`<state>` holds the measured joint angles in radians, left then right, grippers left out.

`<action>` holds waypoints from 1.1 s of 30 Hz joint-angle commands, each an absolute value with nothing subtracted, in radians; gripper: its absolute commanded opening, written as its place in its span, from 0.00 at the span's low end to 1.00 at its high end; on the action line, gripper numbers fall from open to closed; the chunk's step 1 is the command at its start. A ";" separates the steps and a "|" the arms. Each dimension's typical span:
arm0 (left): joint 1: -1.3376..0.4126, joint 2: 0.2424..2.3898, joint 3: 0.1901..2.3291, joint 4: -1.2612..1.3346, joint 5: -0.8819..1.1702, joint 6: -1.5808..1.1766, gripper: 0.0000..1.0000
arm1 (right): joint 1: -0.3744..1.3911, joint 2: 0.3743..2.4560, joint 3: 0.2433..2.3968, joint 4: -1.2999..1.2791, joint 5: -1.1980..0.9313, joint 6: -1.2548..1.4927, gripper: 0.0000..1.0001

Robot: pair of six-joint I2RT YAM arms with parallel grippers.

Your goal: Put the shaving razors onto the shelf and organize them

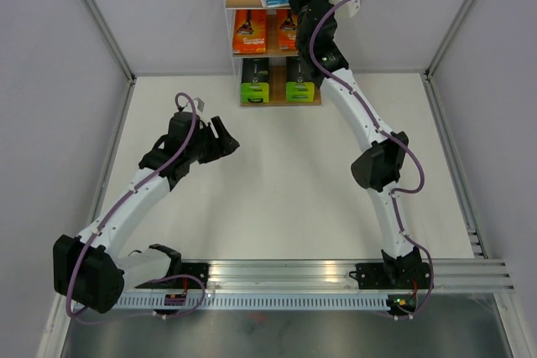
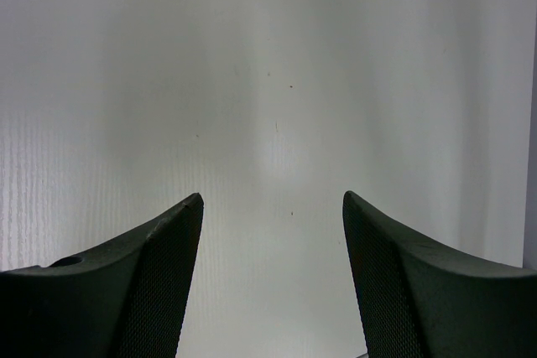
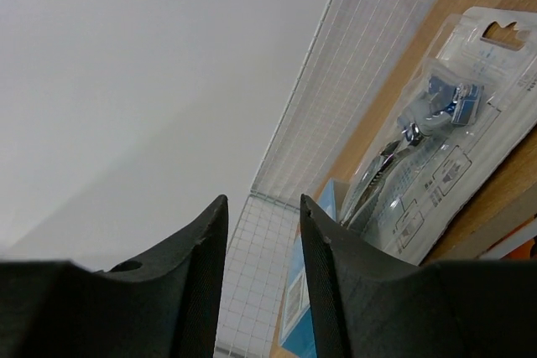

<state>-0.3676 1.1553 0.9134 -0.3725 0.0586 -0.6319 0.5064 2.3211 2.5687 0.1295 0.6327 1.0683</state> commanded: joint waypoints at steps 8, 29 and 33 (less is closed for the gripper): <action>-0.362 1.160 0.954 -0.364 0.060 -0.615 0.73 | 0.494 2.191 2.553 0.074 0.417 0.915 0.50; -0.402 1.574 1.831 -0.250 0.172 -0.362 0.74 | 0.295 1.629 2.094 -0.391 0.038 0.459 0.92; -0.452 1.699 2.028 -0.244 0.146 -0.336 0.74 | 0.164 1.514 1.962 -0.429 0.021 0.404 0.93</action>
<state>-0.4183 1.6264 1.8980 -0.2737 0.1413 -0.4011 0.2279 1.5848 2.0331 -0.3439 0.0654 0.4942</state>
